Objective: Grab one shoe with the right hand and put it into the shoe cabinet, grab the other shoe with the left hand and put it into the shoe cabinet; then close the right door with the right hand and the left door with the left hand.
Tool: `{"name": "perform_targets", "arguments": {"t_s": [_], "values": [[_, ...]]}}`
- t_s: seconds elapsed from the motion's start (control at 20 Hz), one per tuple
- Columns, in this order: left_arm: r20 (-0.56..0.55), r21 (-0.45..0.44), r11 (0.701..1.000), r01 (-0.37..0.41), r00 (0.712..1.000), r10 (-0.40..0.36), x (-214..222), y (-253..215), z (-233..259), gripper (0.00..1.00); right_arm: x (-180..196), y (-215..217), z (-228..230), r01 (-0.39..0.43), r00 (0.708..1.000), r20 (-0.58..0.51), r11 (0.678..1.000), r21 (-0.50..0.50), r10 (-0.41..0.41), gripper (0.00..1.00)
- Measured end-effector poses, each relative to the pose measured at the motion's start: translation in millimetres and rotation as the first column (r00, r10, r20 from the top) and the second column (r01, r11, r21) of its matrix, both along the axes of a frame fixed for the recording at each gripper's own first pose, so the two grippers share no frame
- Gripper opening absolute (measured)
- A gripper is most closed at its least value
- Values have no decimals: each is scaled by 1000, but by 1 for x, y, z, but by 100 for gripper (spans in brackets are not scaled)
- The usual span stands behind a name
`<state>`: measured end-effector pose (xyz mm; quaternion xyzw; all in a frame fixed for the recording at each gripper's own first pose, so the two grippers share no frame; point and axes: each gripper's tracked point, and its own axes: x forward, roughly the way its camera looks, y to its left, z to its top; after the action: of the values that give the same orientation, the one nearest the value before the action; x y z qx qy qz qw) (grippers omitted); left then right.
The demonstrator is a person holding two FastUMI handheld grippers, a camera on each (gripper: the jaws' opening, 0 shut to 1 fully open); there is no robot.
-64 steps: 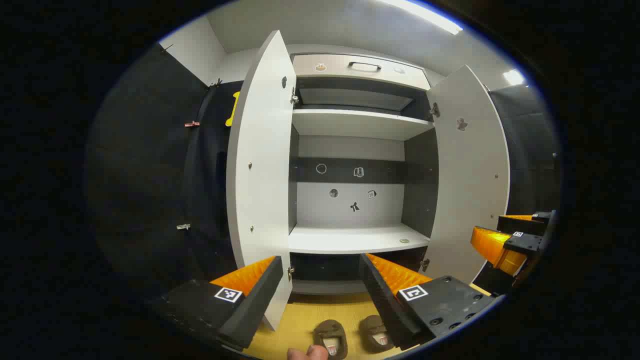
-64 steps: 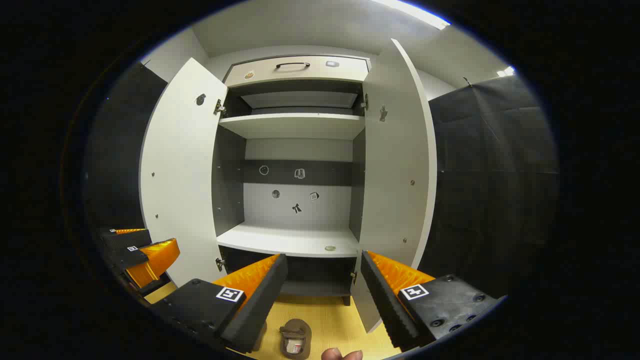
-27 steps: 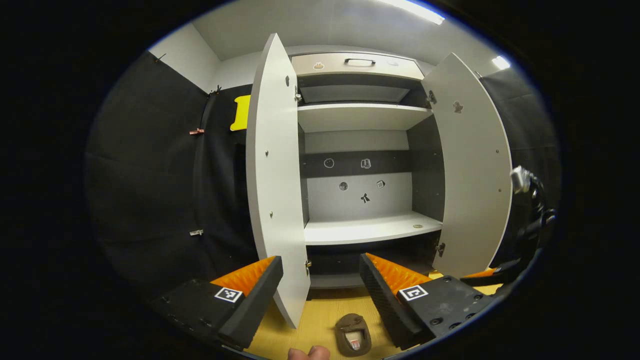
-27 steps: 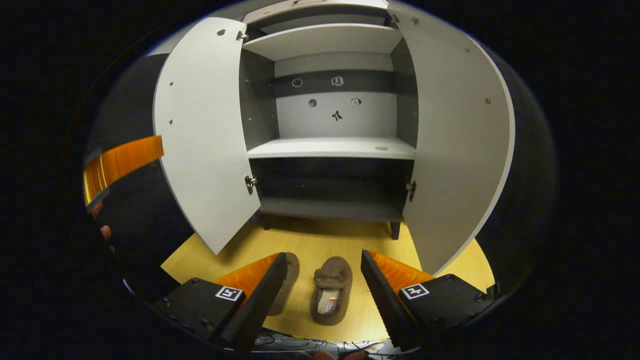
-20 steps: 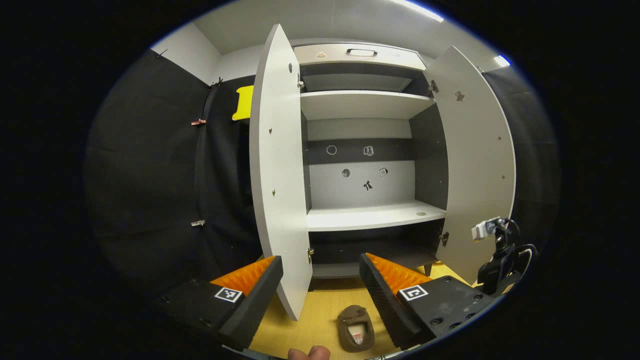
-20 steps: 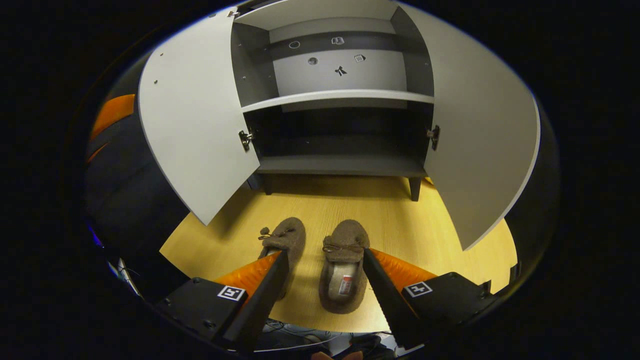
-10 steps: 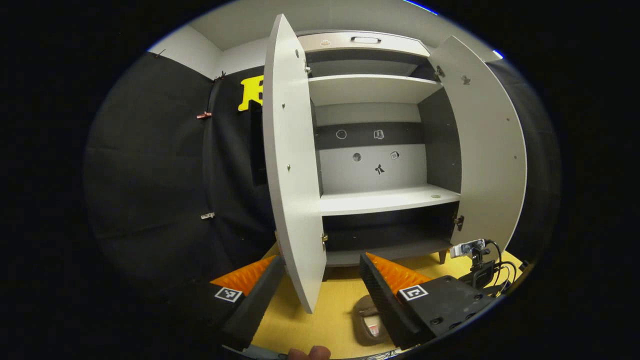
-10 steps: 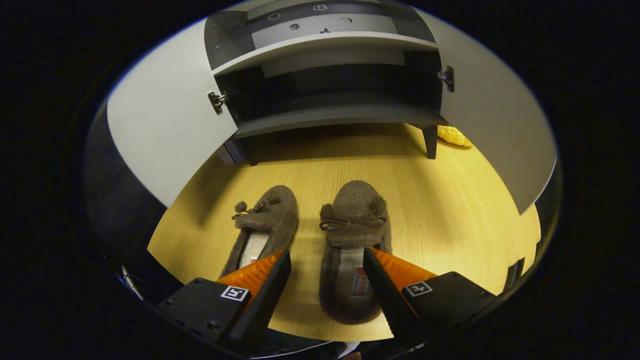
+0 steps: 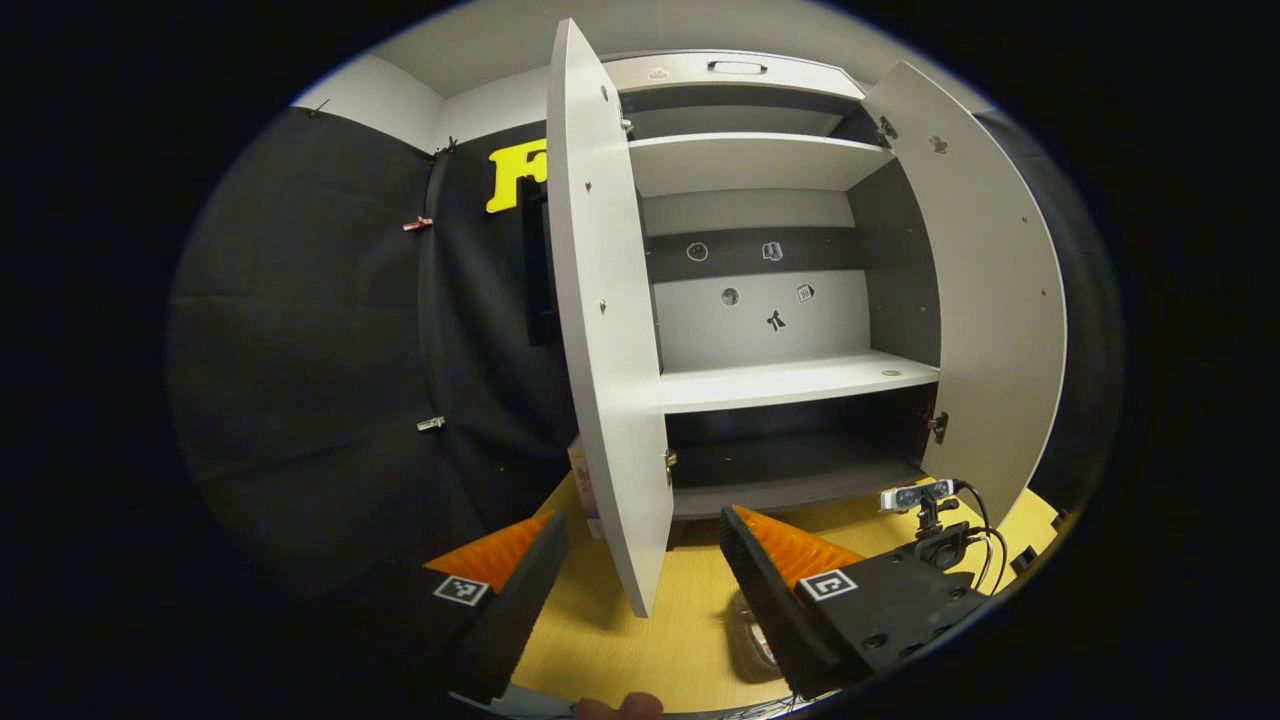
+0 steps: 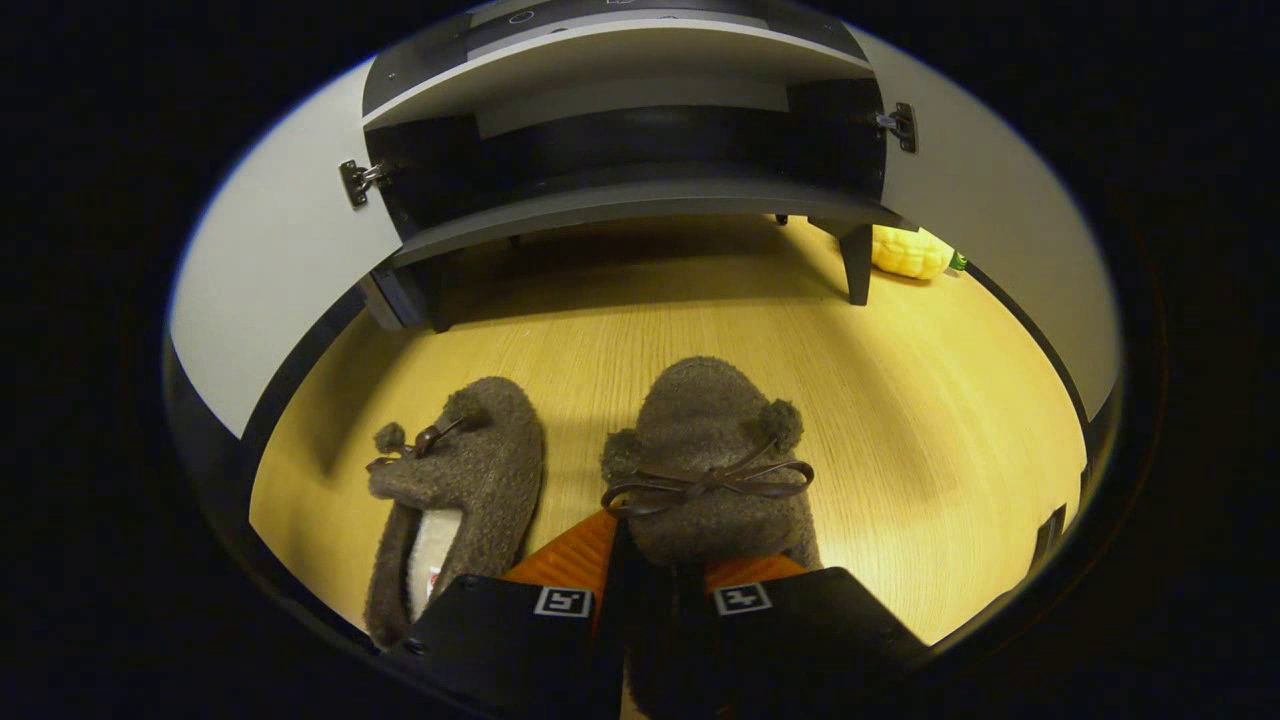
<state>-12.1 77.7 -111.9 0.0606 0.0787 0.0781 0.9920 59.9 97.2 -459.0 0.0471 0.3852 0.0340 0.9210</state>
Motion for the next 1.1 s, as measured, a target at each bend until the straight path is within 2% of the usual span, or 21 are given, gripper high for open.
{"name": "perform_targets", "arguments": {"t_s": [0.1,0.15,0.35,0.5,0.85,1.1], "values": [[-6,0,1000,-2,1000,2,0,0,-3,96,5,1,2,-18,999,47,999,-29,19,22],[-9,0,1000,-3,1000,3,0,1,-5,96,0,-2,9,-25,998,58,999,-42,28,11],[-8,-12,1000,-2,1000,2,0,-1,-6,96,-2,-8,22,-21,998,65,1000,-22,23,11],[-7,-17,1000,1,1000,-1,1,-3,-4,96,-3,-17,50,-14,996,84,1000,10,13,11],[11,-28,999,32,999,-32,7,-17,4,96,12,-35,169,-15,982,190,996,84,-1,11],[18,-58,996,73,997,-72,11,-34,8,96,36,-38,254,-44,965,263,993,110,13,11]]}}
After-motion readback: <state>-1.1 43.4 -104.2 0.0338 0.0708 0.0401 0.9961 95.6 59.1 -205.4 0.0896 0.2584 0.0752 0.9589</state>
